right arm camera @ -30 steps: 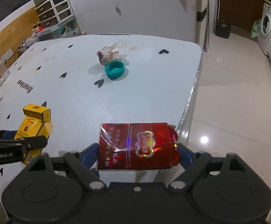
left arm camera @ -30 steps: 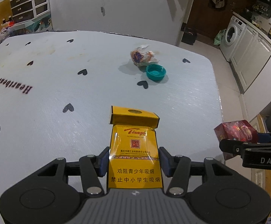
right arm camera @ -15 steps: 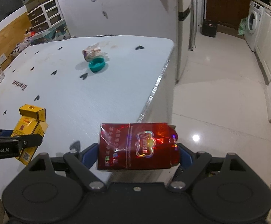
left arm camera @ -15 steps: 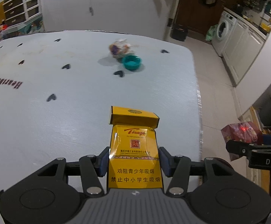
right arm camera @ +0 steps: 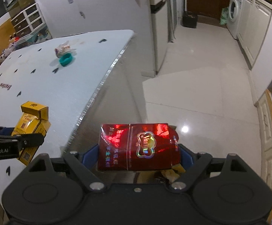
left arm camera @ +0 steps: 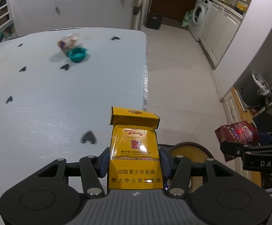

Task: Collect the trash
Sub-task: 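Carry the yellow box and red snack pack in both tools over the bin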

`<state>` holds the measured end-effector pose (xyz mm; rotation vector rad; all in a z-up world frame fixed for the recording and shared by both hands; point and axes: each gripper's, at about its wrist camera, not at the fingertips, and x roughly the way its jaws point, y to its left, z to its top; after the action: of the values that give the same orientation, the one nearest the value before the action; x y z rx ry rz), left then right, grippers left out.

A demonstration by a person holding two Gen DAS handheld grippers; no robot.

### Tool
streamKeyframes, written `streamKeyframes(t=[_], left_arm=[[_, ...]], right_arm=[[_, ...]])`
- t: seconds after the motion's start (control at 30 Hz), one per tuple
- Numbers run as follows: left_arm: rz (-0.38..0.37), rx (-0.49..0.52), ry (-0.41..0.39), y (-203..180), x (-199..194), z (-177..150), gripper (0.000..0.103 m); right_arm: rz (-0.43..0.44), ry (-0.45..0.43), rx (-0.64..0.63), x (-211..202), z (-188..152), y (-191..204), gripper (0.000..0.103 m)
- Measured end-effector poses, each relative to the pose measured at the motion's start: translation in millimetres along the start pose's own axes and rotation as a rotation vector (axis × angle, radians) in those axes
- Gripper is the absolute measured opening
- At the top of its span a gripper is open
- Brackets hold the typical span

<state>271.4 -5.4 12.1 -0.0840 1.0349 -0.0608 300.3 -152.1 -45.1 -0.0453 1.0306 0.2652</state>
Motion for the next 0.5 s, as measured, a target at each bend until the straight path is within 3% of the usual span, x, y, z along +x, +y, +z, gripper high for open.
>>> streamKeyframes(t=[0.5], left_arm=[[-0.064,0.075,0.103,-83,33,-28,0.054]], right_arm=[[-0.035,0.055,0.120,-6,-57,-83,0.088]])
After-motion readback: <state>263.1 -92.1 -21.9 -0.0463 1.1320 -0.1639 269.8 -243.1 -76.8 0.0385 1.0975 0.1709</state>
